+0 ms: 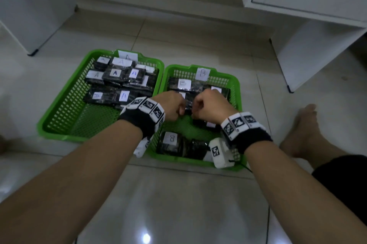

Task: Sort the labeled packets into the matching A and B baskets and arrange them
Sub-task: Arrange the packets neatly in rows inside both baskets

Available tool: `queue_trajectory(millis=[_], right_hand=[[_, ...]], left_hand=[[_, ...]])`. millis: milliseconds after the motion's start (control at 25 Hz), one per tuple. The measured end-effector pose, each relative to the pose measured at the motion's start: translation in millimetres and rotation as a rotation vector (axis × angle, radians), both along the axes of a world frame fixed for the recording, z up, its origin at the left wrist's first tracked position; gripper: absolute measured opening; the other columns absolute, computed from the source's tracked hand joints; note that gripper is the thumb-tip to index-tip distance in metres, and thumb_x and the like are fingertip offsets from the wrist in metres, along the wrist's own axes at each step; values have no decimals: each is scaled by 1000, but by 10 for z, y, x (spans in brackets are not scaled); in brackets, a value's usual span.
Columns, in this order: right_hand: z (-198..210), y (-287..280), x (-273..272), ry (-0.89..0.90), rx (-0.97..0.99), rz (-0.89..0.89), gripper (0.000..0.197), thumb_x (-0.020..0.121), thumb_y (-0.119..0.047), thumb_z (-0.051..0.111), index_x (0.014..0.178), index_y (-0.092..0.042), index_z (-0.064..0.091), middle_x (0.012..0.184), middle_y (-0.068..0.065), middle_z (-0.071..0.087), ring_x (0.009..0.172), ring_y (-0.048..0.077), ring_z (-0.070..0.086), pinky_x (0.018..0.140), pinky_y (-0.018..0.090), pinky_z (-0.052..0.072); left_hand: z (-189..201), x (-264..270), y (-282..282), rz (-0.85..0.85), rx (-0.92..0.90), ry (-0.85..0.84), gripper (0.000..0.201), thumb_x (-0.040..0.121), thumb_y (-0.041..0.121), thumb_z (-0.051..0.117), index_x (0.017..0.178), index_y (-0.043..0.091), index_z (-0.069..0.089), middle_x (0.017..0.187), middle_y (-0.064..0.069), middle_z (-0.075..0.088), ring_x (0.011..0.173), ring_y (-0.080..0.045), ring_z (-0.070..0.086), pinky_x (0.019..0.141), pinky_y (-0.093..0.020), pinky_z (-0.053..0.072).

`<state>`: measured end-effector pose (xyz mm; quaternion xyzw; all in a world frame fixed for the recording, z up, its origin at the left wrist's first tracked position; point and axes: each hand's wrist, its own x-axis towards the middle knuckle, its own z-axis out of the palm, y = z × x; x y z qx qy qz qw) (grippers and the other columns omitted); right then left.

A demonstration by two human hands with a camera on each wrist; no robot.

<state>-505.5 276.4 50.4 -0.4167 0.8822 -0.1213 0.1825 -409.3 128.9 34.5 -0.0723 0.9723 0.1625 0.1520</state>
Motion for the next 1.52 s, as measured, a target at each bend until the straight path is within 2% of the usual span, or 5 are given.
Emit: queue_trajectory(millis=[360,560,800,1080,1520], right_hand=[[-28,403,255,-172,529,221,46,71,-34,90,107,-15,70,102,2,71,88,23,65,77,30,53],[23,493,131,-182,456,195,21,84,-34,79,79,-20,63,79,-5,63,79,21,58,65,28,41],[273,625,-117,-451,196,-47,51,102,-42,53,150,-26,45,147,-6,48,133,18,47,110,34,33],[136,603,-299,-475,-188,-369,29,93,-40,68,110,-16,69,112,2,71,100,20,67,86,33,51],[85,327,-643,274,-239,-234,57,72,-14,82,126,-22,65,108,-1,61,106,21,54,95,35,47]], left_hand=[[-82,238,193,-162,-197,-321,38,76,34,82,105,11,71,102,-6,72,90,-24,68,74,-31,56],[7,217,185,-85,-59,-351,33,77,23,83,105,14,67,97,0,64,84,-17,56,69,-26,43],[254,207,-79,182,355,26,17,94,29,63,111,28,67,112,7,63,103,-14,59,86,-32,46],[215,204,-266,414,578,244,22,100,26,55,114,24,71,106,1,65,91,-17,60,75,-26,44],[58,-255,-311,878,948,461,21,94,15,57,100,27,73,107,-6,74,97,-27,70,86,-50,58]])
